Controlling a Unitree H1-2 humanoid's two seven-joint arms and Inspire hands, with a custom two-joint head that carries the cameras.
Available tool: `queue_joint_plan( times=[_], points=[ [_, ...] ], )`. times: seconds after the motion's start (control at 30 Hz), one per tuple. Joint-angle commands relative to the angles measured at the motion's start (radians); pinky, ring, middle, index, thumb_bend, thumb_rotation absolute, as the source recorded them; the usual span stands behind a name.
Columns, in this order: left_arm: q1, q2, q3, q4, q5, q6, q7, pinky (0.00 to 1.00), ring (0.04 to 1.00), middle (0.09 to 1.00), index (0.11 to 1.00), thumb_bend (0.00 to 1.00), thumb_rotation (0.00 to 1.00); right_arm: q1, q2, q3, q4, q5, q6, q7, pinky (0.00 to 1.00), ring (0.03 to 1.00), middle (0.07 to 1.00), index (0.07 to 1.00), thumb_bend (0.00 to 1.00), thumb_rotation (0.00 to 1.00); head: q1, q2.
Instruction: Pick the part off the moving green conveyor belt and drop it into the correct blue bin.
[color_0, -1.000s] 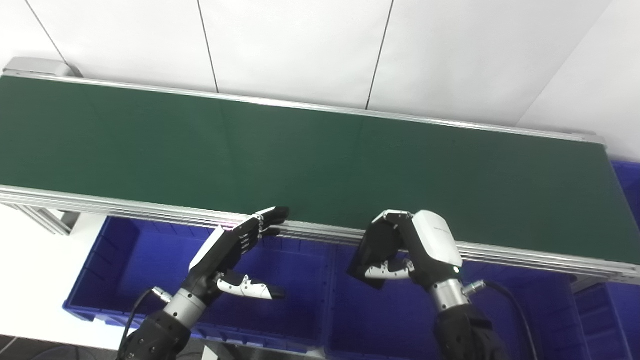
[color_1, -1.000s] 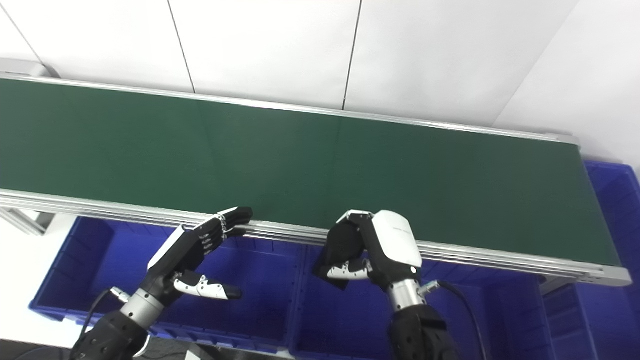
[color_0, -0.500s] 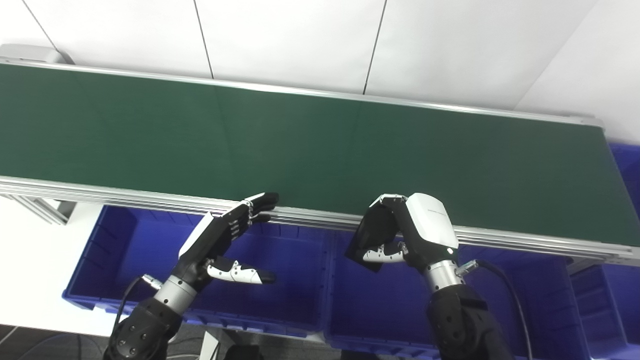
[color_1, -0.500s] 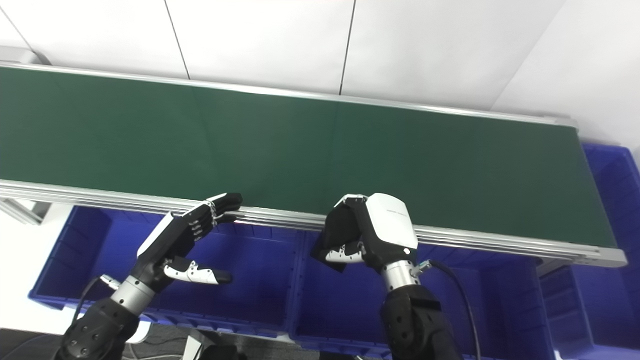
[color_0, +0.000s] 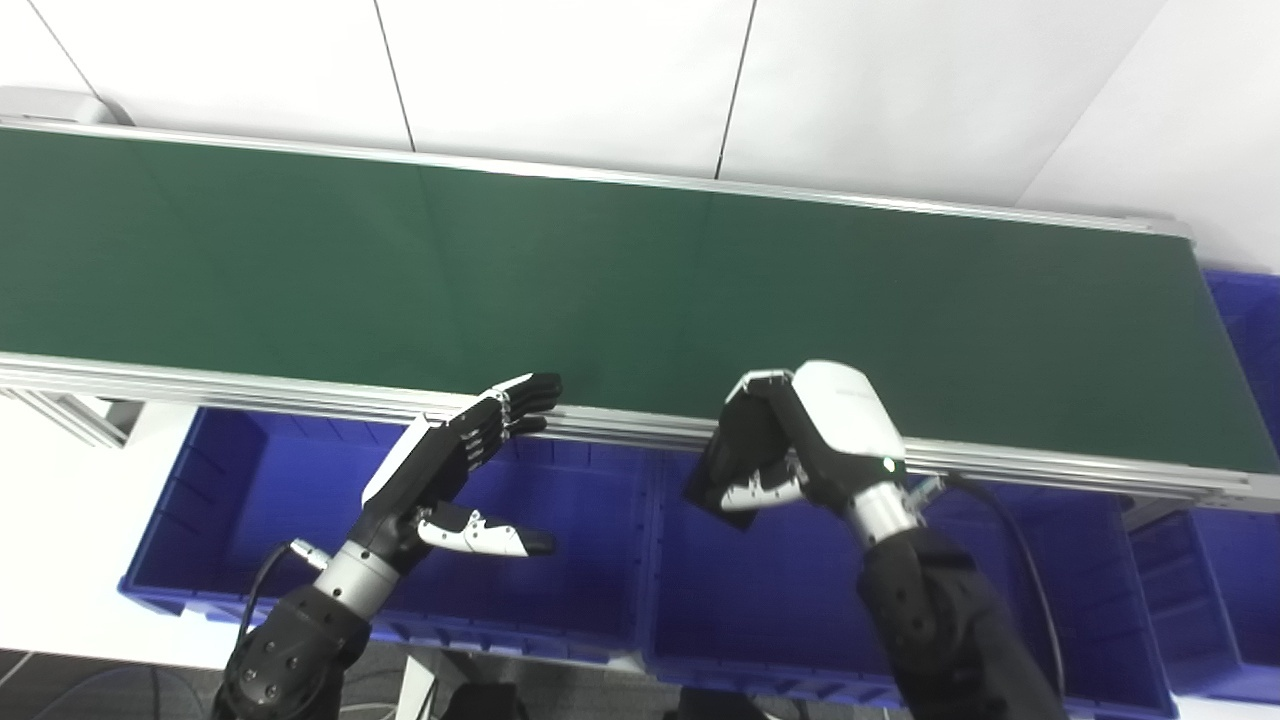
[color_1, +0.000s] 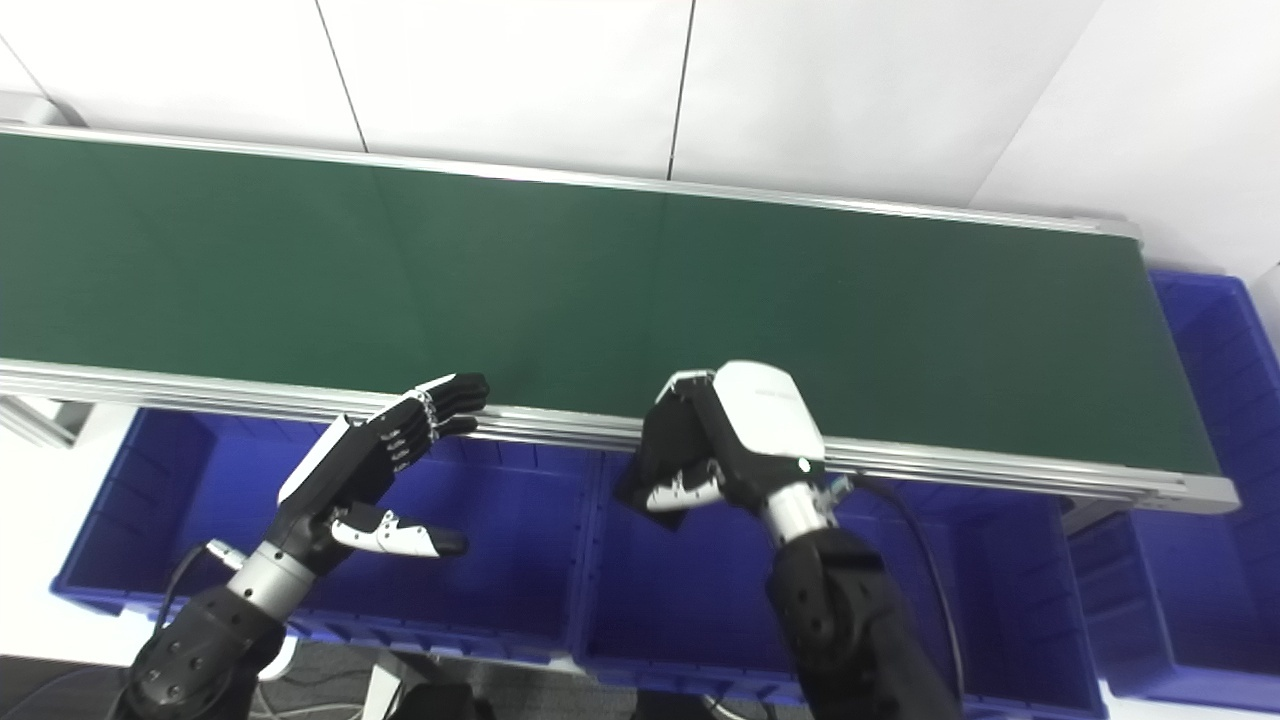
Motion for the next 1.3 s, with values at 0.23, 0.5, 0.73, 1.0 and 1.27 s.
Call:
queue_joint_plan(
  times=[0.23, 0.5, 0.73, 1.0, 1.27],
  points=[
    [-0.024, -0.010, 0.002, -0.034, -0.011, -0.024, -0.006, 0.83, 0.879, 0.880, 0.858, 0.91, 0.24, -0.024, -0.080, 0.107, 0.173, -0.102, 0.165, 0.328, 0.59, 0.670, 0.697, 0.761, 0.56, 0.63, -0.006, 0.005],
    [-0.023, -0.003, -0.002, -0.020, -0.023, -0.043, -0.013, 0.83, 0.874, 0.877, 0.858, 0.91, 0.23, 0.014, -0.076, 0.095, 0.095, -0.130, 0.168, 0.361, 0.92, 0.842, 0.817, 0.798, 0.78, 0.99, 0.014, -0.043],
    [-0.012, -0.008, 0.010, -0.010, -0.037, -0.054, -0.022, 0.86, 0.893, 0.890, 0.863, 0.91, 0.23, 0.164, -0.018, 0.005, -0.104, -0.046, 0.096, 0.115, 0.92, 0.855, 0.842, 0.822, 0.76, 0.86, 0.042, -0.062],
    [-0.001, -0.019, 0.023, 0.017, -0.045, -0.094, -0.020, 0.88, 0.903, 0.893, 0.871, 0.91, 0.24, 0.259, 0.069, -0.073, -0.123, 0.109, -0.052, -0.144, 0.80, 0.848, 0.873, 0.869, 0.75, 0.78, 0.068, -0.081],
    [0.012, -0.022, 0.027, 0.020, -0.050, -0.115, -0.016, 0.88, 0.905, 0.899, 0.876, 0.91, 0.24, 0.320, 0.174, -0.139, -0.037, 0.302, -0.237, -0.358, 0.66, 0.825, 0.889, 0.900, 0.70, 0.72, 0.093, -0.087]
  ],
)
